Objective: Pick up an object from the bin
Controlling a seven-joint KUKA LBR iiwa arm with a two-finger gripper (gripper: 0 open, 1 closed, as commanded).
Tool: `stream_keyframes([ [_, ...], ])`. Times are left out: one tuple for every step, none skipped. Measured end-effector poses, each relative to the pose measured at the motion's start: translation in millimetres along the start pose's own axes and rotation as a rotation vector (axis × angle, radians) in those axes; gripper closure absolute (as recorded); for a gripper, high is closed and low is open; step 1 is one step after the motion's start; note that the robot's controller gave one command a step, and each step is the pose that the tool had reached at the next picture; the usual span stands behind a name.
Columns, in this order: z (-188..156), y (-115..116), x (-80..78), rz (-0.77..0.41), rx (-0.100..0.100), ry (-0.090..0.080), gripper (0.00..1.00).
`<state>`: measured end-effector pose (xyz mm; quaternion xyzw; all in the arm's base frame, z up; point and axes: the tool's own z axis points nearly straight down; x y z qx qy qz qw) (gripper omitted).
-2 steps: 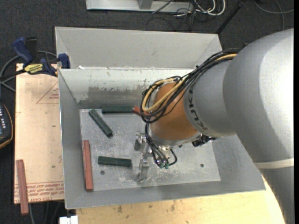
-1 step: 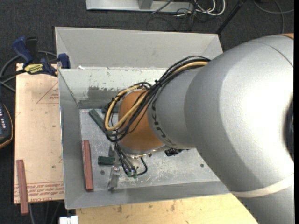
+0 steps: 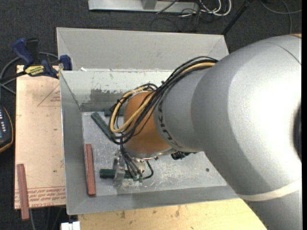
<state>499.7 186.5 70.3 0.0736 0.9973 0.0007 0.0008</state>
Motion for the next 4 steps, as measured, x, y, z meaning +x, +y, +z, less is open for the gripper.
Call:
stream_keyframes([
  [-109.0, -17.4, 5.3, 0.003, -0.002, -0.006, 1.0],
  [-237.7, -9.2, 11.7, -0.031, -0.004, -0.008, 1.0],
  [-214.0, -38.3, 7.7, -0.215, 0.002, 0.001, 1.0],
  [-200.8, -20.9, -1.7, -0.413, 0.0, 0.001, 1.0],
])
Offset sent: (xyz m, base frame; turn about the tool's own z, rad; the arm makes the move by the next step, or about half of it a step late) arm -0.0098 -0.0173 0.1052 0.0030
